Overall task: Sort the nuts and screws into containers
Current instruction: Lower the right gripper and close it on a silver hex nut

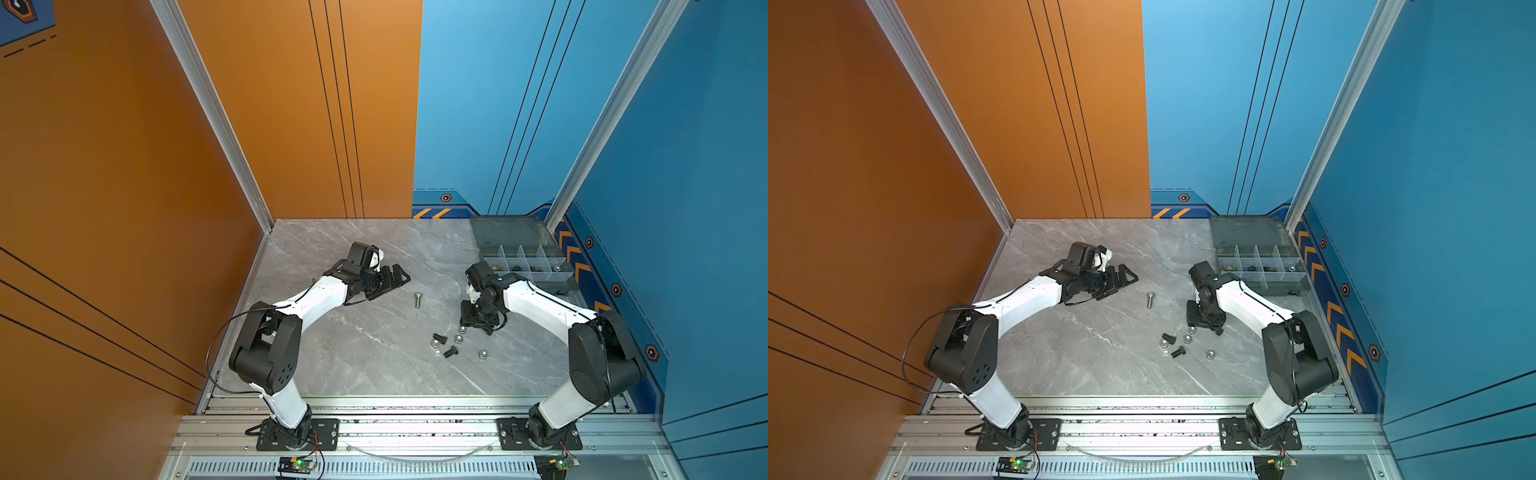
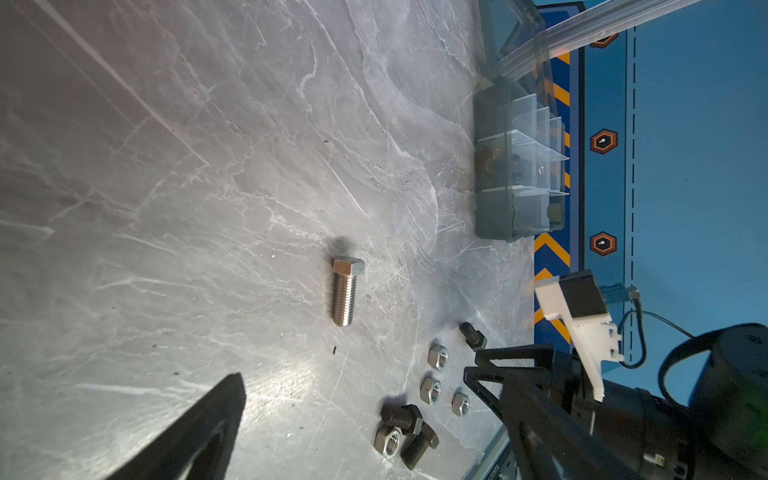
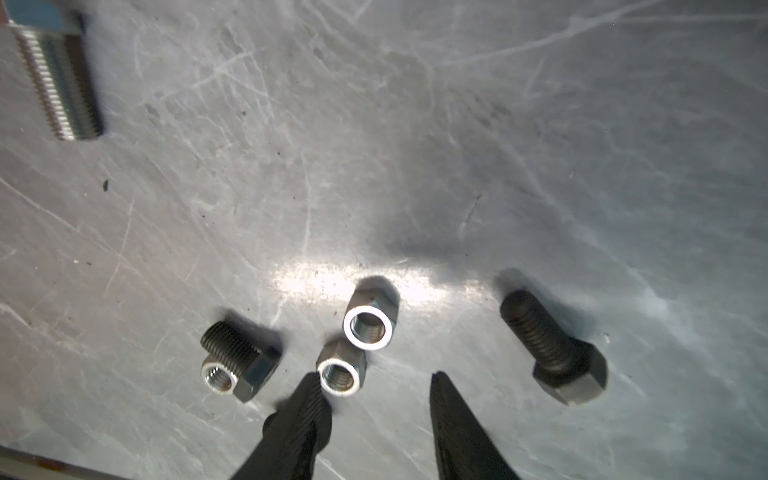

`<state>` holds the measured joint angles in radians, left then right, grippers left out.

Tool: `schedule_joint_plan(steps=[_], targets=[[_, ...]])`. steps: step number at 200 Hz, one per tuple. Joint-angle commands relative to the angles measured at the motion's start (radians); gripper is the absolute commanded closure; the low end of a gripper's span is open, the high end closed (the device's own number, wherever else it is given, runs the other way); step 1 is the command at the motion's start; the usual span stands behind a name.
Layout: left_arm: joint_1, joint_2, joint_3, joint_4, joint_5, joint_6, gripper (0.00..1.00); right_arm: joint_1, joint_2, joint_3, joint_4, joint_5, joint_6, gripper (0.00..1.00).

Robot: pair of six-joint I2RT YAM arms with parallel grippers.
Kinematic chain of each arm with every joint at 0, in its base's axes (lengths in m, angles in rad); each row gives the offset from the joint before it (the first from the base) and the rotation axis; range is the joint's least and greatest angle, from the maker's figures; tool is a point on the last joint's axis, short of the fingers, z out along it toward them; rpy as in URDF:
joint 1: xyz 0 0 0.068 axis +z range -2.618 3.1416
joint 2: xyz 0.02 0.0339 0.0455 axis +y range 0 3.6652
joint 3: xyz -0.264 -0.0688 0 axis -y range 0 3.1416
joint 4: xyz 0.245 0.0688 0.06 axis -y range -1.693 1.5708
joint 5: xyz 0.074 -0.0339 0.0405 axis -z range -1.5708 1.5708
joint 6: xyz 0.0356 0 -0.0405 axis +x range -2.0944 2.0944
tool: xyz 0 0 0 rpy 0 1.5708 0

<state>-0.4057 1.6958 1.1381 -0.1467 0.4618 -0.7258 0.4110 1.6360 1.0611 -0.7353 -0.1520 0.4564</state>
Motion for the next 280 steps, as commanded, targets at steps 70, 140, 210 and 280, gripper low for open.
schedule_joint_plan(steps=[70, 140, 210, 280], targets=[[0.015, -0.025, -0.035, 0.016, 0.033, 0.022, 0.02, 0.041, 0.1, 0.036, 0.031, 0.083, 0.085, 0.54], [0.028, -0.03, -0.045, 0.022, 0.038, 0.023, 0.02, 0.059, 0.141, 0.049, 0.026, 0.09, 0.099, 0.58], [0.028, -0.031, -0.057, 0.032, 0.04, 0.02, 0.02, 0.067, 0.154, 0.051, 0.012, 0.115, 0.096, 0.68], [0.034, -0.045, -0.075, 0.037, 0.041, 0.021, 0.02, 0.07, 0.164, 0.048, 0.01, 0.117, 0.093, 0.84]])
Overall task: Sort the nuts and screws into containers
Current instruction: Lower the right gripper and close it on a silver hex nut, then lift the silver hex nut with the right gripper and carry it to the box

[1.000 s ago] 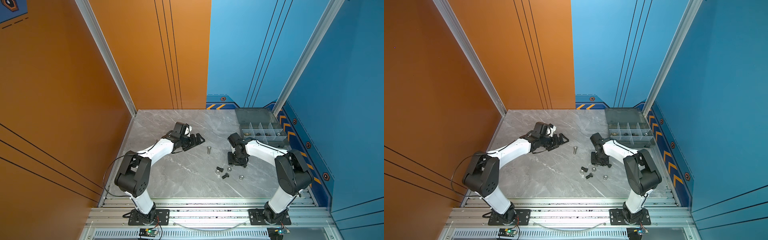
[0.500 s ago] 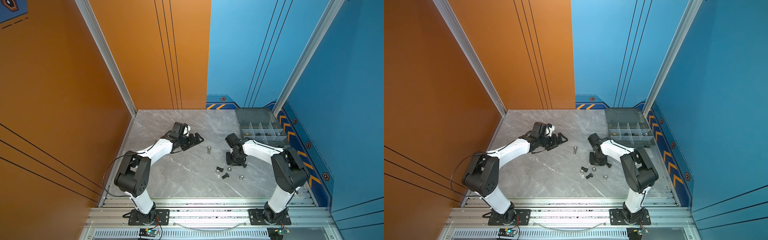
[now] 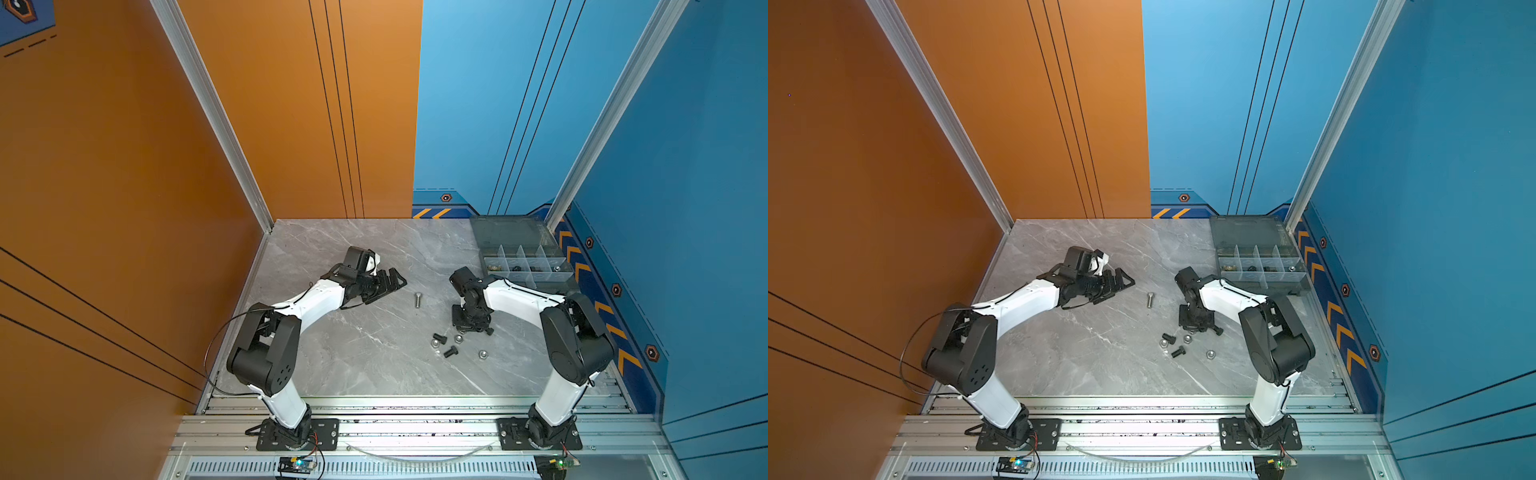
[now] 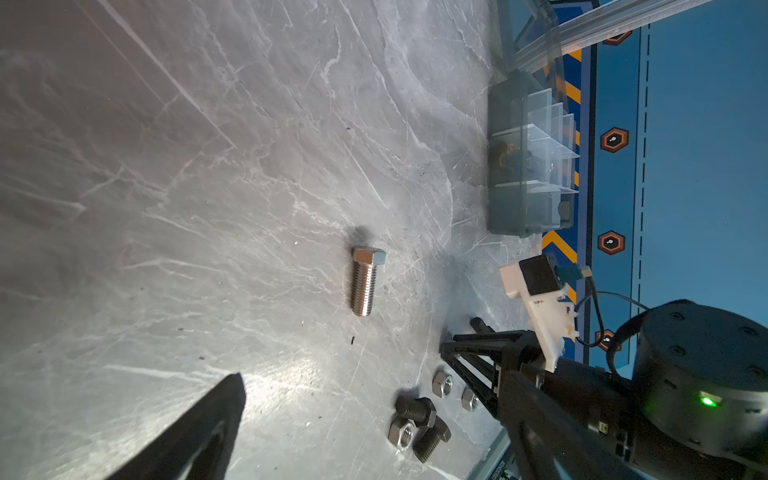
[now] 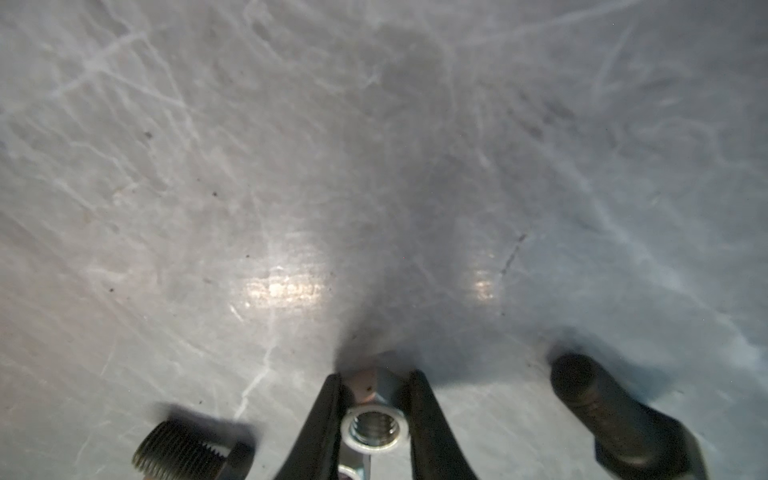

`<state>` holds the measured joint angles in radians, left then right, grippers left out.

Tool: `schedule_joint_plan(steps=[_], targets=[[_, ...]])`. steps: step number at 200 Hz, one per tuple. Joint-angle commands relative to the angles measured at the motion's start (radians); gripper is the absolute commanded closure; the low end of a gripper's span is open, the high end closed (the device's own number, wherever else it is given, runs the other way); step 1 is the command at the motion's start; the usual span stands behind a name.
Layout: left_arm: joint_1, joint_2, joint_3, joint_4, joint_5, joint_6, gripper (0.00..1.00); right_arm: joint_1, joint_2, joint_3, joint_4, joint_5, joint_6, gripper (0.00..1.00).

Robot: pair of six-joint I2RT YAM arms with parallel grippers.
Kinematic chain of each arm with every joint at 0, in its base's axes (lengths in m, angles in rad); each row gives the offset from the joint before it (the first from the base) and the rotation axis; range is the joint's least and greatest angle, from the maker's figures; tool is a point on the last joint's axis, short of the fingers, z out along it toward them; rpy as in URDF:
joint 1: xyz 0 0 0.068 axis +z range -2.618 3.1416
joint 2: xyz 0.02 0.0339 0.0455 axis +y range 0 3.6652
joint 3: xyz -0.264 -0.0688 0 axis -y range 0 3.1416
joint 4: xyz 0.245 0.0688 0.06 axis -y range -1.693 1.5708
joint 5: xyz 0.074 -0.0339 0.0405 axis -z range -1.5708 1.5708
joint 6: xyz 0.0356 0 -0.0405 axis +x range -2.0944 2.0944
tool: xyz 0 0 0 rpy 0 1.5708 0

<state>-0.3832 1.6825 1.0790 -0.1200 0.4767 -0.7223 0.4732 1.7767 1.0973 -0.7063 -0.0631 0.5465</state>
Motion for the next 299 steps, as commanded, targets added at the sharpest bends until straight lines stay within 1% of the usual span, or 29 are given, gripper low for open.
schedule_joint_plan(steps=[1, 15, 40, 60, 85, 112, 139, 164, 191, 226, 256, 281, 299], targets=[[0.012, -0.033, -0.016, 0.01, 0.026, 0.018, 0.02, 0.007, 0.023, 0.012, -0.018, 0.029, 0.003, 0.84], [0.016, -0.035, -0.018, 0.011, 0.026, 0.018, 0.02, 0.003, 0.01, 0.014, -0.018, 0.024, -0.002, 0.86], [0.018, -0.035, -0.019, 0.013, 0.027, 0.018, 0.02, -0.026, -0.029, 0.033, -0.013, -0.033, -0.024, 0.91], [0.018, -0.033, -0.021, 0.019, 0.029, 0.016, 0.02, -0.077, -0.065, 0.054, -0.005, -0.098, -0.046, 0.93], [0.022, -0.032, -0.017, 0.022, 0.034, 0.017, 0.02, -0.145, -0.093, 0.09, -0.012, -0.143, -0.074, 0.93], [0.027, -0.03, -0.014, 0.022, 0.04, 0.018, 0.02, -0.253, -0.119, 0.149, -0.04, -0.151, -0.111, 0.93], [0.028, -0.031, -0.014, 0.023, 0.045, 0.018, 0.02, -0.406, -0.14, 0.208, -0.035, -0.15, -0.126, 0.93], [0.029, -0.037, -0.011, 0.021, 0.045, 0.018, 0.02, -0.543, -0.13, 0.271, -0.01, -0.158, -0.132, 0.93], [0.03, -0.029, -0.003, 0.022, 0.046, 0.018, 0.02, -0.671, -0.065, 0.368, 0.008, -0.163, -0.129, 0.94], [0.03, -0.012, 0.017, 0.016, 0.05, 0.018, 0.02, -0.783, 0.056, 0.508, 0.014, -0.168, -0.094, 0.95], [0.032, 0.005, 0.037, 0.013, 0.06, 0.013, 0.02, -0.836, 0.164, 0.627, 0.019, -0.146, -0.061, 0.95], [0.036, 0.017, 0.046, 0.034, 0.077, -0.01, 0.02, -0.862, 0.254, 0.715, 0.012, -0.131, -0.038, 0.96], [0.037, 0.023, 0.049, 0.037, 0.089, -0.021, 0.02, -0.871, 0.29, 0.756, 0.013, -0.104, -0.03, 0.96]])
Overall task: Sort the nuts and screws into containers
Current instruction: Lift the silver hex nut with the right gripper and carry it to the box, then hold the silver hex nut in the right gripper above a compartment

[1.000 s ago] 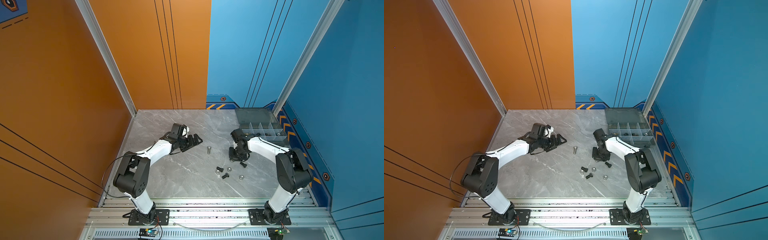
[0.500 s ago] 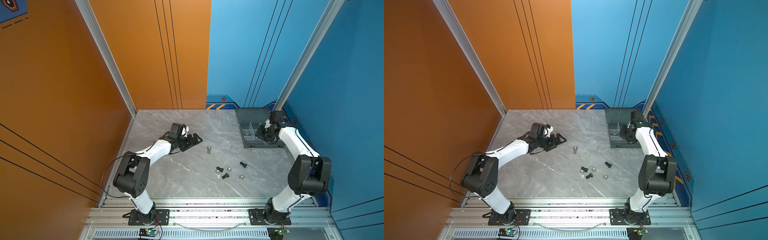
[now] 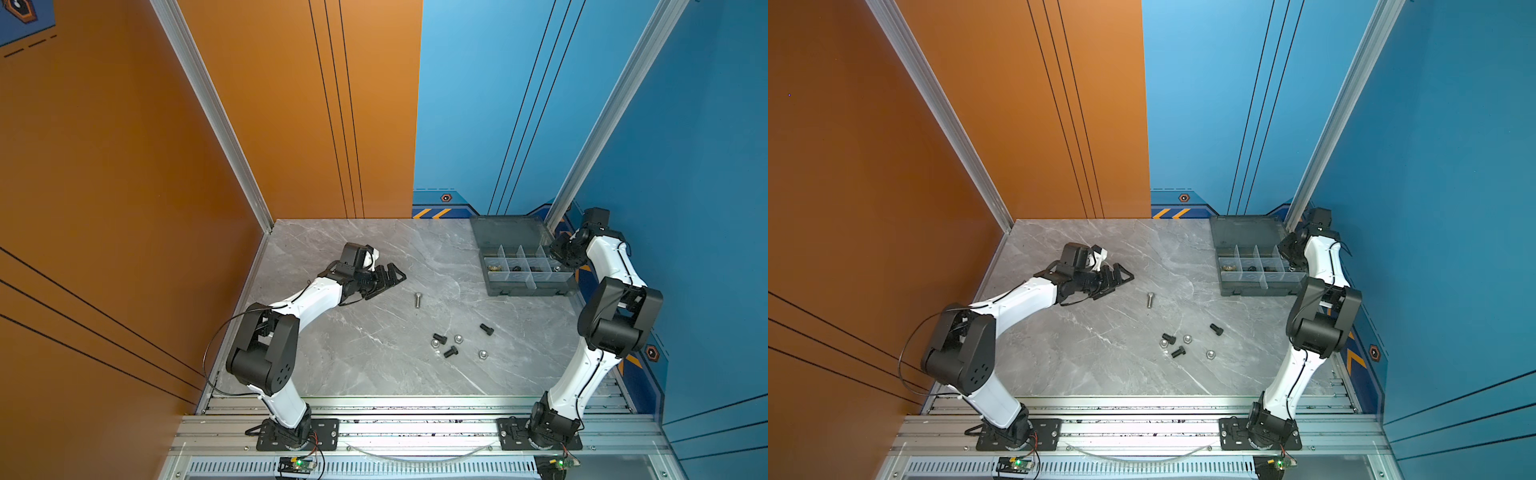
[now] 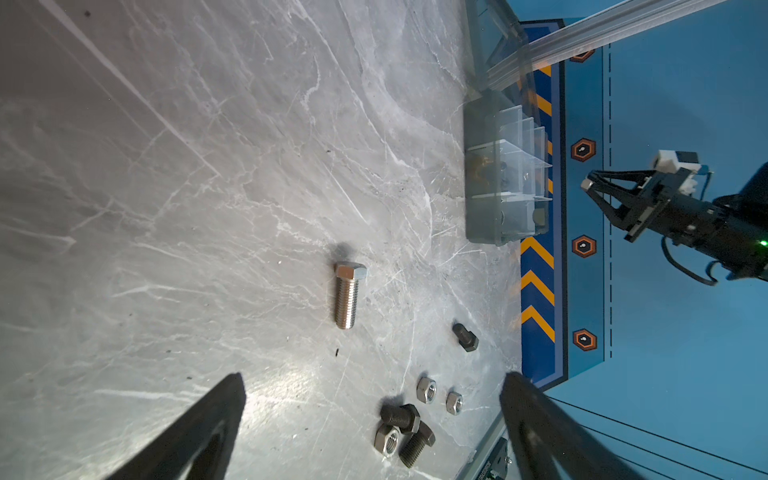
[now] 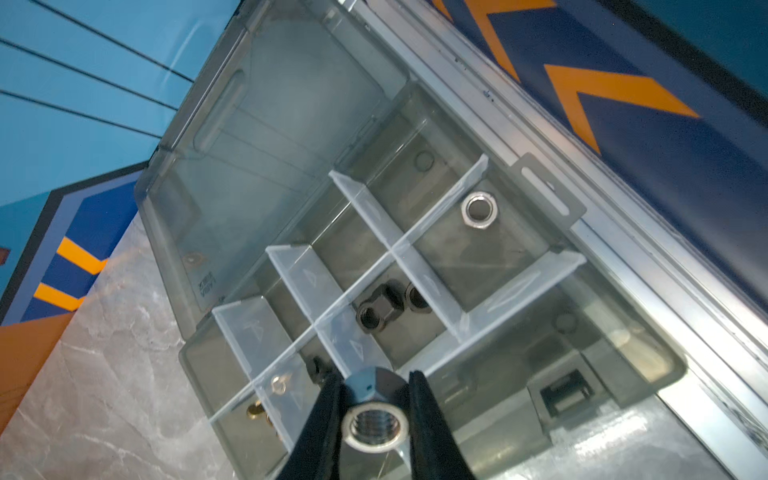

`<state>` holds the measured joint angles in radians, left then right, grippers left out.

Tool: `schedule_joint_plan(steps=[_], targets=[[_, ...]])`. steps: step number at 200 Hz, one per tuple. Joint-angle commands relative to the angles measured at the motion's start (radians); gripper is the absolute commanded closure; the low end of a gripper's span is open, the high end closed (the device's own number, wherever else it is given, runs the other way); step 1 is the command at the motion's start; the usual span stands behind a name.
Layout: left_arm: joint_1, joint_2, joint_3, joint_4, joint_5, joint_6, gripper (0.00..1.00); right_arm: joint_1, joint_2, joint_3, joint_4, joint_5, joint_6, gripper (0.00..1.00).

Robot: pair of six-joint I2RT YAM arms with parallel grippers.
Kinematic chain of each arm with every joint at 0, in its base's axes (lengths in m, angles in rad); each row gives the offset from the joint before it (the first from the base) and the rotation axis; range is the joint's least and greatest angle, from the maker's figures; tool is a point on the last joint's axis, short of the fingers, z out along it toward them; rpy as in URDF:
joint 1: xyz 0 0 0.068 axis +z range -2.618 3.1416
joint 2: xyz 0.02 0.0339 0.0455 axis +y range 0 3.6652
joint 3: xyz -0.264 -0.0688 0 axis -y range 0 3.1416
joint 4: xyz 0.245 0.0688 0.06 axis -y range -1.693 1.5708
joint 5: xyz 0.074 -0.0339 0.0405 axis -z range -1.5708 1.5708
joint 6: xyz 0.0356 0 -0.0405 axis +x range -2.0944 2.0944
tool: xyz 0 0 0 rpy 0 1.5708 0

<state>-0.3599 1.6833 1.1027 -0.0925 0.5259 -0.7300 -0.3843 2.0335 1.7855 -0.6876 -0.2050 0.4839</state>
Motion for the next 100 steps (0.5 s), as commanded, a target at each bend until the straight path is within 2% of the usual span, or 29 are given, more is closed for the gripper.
schedule_joint_plan(steps=[1, 61, 100], targets=[[0.013, 0.023, 0.026, 0.009, 0.04, -0.013, 0.02, -0.013, 0.034, 0.069, -0.006, 0.042, 0.033, 0.96], [0.012, 0.015, 0.031, 0.007, 0.045, -0.034, 0.02, -0.03, 0.168, 0.149, -0.009, 0.084, 0.056, 0.96], [0.006, 0.007, 0.031, -0.004, 0.028, -0.038, 0.02, -0.05, 0.194, 0.158, -0.01, 0.089, 0.054, 0.96]])
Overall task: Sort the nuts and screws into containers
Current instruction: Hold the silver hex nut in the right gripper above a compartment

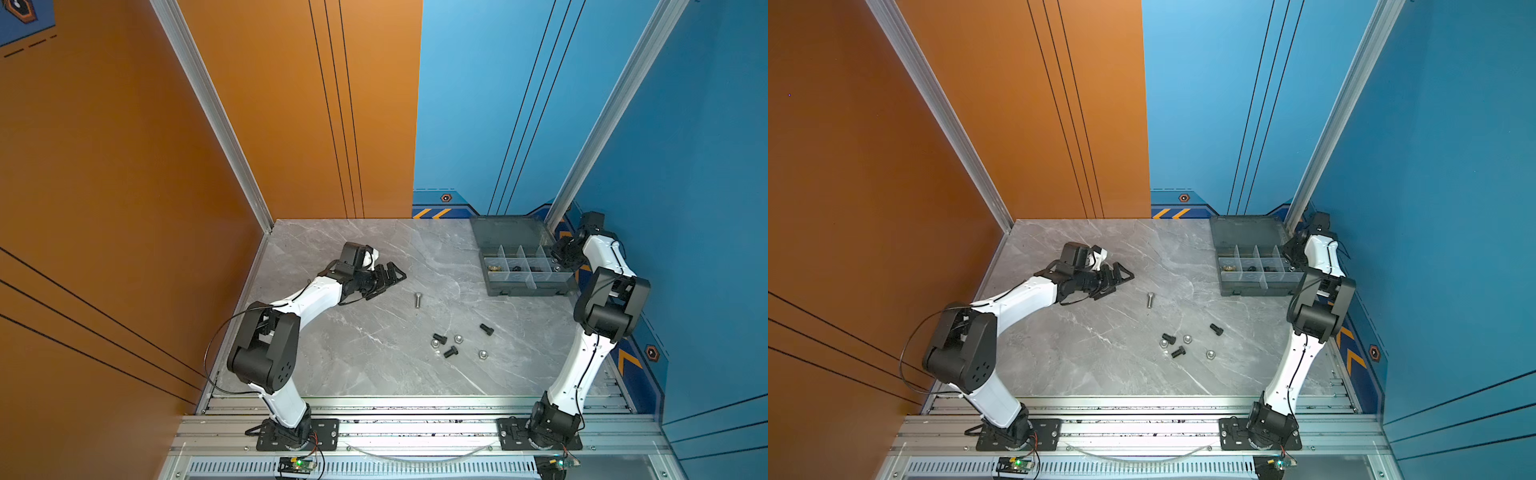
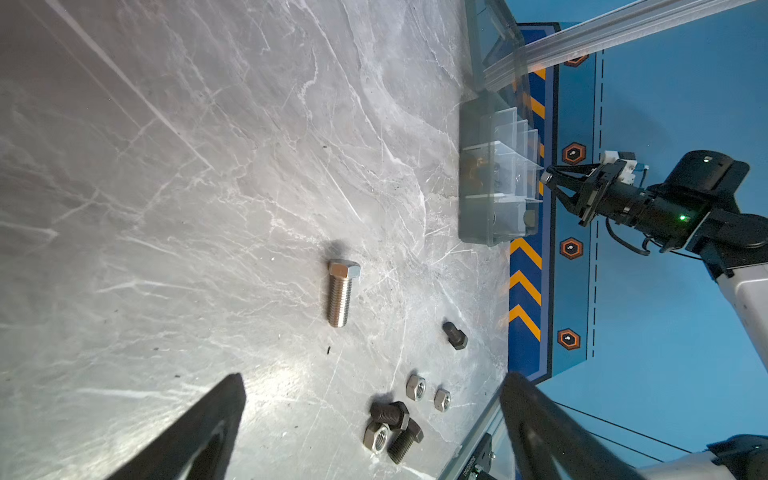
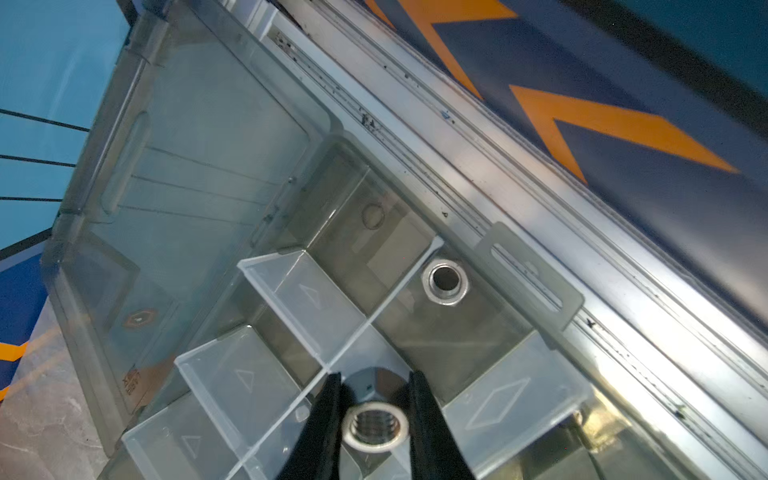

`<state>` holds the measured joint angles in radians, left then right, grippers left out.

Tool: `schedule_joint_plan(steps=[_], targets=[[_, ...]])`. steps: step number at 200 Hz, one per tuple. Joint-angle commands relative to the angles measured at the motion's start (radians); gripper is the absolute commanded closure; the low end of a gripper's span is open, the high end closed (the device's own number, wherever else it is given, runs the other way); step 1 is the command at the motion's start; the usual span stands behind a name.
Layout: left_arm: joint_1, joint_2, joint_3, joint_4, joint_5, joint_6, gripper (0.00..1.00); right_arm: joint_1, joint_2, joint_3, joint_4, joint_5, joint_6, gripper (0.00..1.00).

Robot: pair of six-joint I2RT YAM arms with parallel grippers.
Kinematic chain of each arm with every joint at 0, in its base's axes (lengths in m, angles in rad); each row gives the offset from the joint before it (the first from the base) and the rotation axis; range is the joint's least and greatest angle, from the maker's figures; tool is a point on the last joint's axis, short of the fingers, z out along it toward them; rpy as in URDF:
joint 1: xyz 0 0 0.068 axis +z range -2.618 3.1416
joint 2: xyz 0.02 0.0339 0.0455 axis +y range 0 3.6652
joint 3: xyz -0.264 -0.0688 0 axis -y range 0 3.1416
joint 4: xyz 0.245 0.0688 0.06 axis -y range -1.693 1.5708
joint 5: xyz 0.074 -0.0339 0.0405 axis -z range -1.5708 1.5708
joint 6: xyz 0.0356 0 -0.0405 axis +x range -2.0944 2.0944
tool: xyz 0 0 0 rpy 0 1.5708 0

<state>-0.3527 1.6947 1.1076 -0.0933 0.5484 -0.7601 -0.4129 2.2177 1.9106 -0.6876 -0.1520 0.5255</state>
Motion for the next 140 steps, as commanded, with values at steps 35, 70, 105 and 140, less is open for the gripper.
schedule_joint_plan(steps=[35, 70, 105, 140], targets=[[-0.005, 0.002, 0.037, -0.011, 0.001, -0.009, 0.02, -0.037, 0.011, 0.023, -0.013, 0.039, 0.001, 0.96], [-0.008, 0.019, 0.058, -0.026, 0.003, -0.004, 0.02, -0.038, 0.015, 0.01, -0.013, 0.048, -0.01, 0.96], [-0.008, 0.025, 0.069, -0.033, -0.001, -0.002, 0.02, -0.038, 0.026, 0.01, -0.008, 0.049, -0.013, 0.94], [-0.011, 0.034, 0.074, -0.033, -0.004, -0.002, 0.02, -0.038, 0.039, 0.012, -0.007, 0.054, -0.016, 0.86]])
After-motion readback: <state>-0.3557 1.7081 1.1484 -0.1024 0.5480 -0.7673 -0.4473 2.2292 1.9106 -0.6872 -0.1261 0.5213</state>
